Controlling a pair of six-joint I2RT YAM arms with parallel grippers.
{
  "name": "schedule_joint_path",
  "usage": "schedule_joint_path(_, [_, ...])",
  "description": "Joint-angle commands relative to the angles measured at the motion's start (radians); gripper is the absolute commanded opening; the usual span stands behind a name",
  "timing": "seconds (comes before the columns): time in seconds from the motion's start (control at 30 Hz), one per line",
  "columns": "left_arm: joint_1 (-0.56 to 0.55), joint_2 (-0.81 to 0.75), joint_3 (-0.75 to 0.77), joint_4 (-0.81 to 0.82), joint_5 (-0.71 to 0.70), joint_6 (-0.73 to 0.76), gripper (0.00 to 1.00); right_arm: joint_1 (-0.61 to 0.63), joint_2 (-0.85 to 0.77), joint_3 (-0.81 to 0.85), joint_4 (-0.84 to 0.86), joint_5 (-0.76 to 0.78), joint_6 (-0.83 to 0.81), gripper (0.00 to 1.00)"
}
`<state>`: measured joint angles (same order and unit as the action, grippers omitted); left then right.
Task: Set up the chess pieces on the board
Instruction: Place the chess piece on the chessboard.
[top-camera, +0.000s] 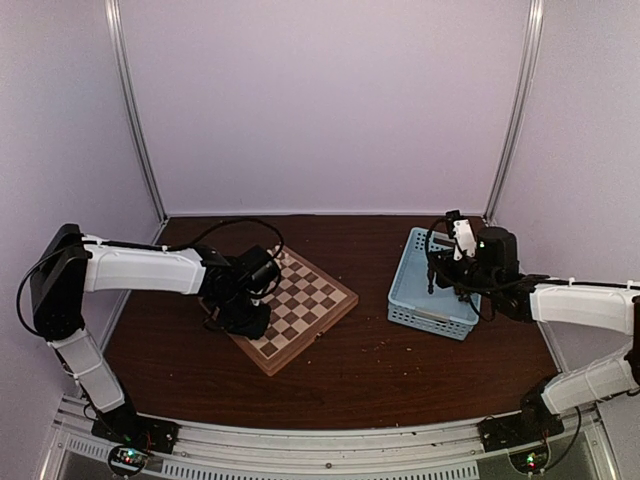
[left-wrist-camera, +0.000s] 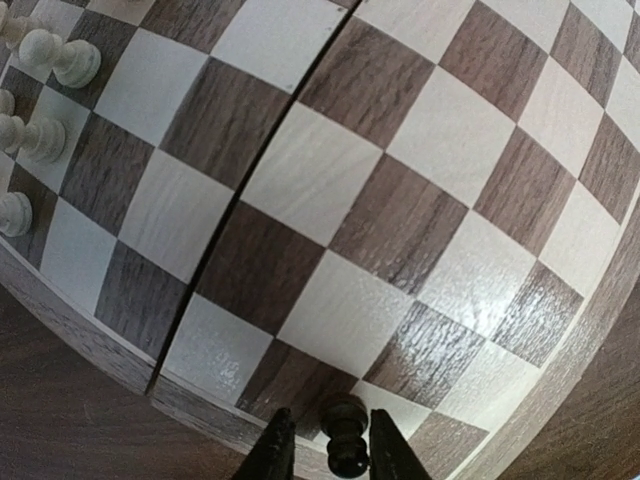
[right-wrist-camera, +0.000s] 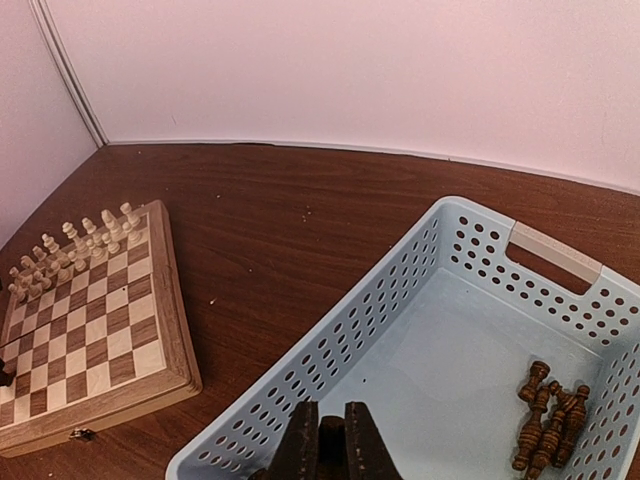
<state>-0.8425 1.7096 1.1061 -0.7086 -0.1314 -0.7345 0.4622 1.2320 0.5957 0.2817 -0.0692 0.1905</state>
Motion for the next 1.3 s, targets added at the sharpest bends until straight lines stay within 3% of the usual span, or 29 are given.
schedule_joint_path(0.0, [-0.01,0.004,0.016,-0.014,-0.018,-0.004,0.26,-0.004,0.012,0.02,-0.001,0.018,0.013,0.0])
schedule_joint_path(0.27, [-0.019,0.001,0.039,-0.035,-0.044,0.008,0.26,-0.004,0.025,0.03,-0.011,0.016,0.015,0.0])
schedule_joint_path(0.37, [-0.026,-0.003,0.051,-0.045,-0.05,0.015,0.33,-0.004,0.031,0.033,-0.013,0.014,0.015,0.0])
schedule_joint_path(0.47, [-0.034,-0.012,0.058,-0.044,-0.048,0.017,0.34,-0.005,0.035,0.034,-0.015,0.015,0.015,0.0])
schedule_joint_path(0.8, [-0.04,-0.006,0.057,-0.048,-0.055,0.015,0.27,-0.004,0.044,0.038,-0.017,0.008,0.015,0.0])
schedule_joint_path(0.93, [-0.04,0.0,0.06,-0.048,-0.053,0.02,0.19,-0.005,0.043,0.04,-0.02,0.008,0.013,0.0])
schedule_joint_path(1.13, [-0.04,0.006,0.057,-0.053,-0.06,0.023,0.18,-0.005,0.041,0.039,-0.021,0.007,0.013,0.0])
schedule_joint_path(1.27, [-0.039,0.01,0.058,-0.057,-0.049,0.024,0.1,-0.005,0.041,0.04,-0.021,0.006,0.013,0.0])
